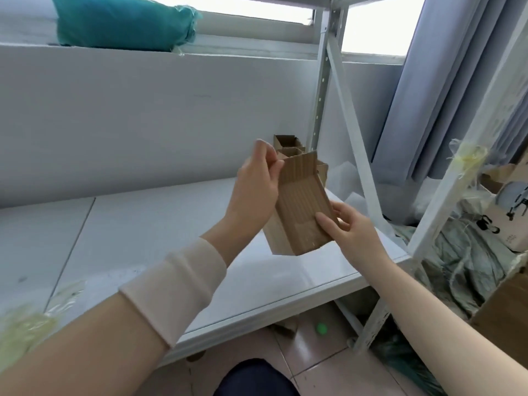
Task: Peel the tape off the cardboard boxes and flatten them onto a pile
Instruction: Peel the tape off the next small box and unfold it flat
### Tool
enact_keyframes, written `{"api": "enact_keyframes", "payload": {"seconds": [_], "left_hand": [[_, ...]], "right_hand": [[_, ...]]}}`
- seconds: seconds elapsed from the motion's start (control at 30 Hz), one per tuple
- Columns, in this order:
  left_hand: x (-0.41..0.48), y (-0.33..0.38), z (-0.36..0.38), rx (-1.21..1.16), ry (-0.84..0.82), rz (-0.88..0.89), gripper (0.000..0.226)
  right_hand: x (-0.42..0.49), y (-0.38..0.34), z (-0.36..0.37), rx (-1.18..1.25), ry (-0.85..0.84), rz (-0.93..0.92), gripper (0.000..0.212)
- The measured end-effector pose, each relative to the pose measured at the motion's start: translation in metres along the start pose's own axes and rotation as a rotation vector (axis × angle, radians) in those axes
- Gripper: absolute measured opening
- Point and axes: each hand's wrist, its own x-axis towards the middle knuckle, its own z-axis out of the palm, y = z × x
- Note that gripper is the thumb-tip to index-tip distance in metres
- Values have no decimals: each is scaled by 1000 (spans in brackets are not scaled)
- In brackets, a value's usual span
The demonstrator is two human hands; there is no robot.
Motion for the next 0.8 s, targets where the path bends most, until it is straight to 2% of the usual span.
{"api": "enact_keyframes", "payload": {"seconds": [0.17,0.3,0.4,0.47,0.63,0.7,0.8], "left_hand": [[0,-44,-80,9,221,-215,12],[-18,-88,-130,55,149,-305,37],[-38,-120,-147,141,27,-409,34],[-48,-133,-153,61,-21,-519,26],[-47,-150,-150,29,-43,-570,16],[-45,-149,-147,55,-61,-585,19],[-43,-148,-145,52,-42,-629,24]], "right_hand": [[4,-57,81,45,-113,-38,41],[8,-77,144,-65,-210,-19,37],[6,-78,176,-72,-330,24,42],[0,-76,187,-72,-363,-15,47],[-18,-69,188,-283,-153,-285,23],[-23,-70,188,-353,-97,-315,21],[-25,-74,190,-413,-118,-279,21]]}}
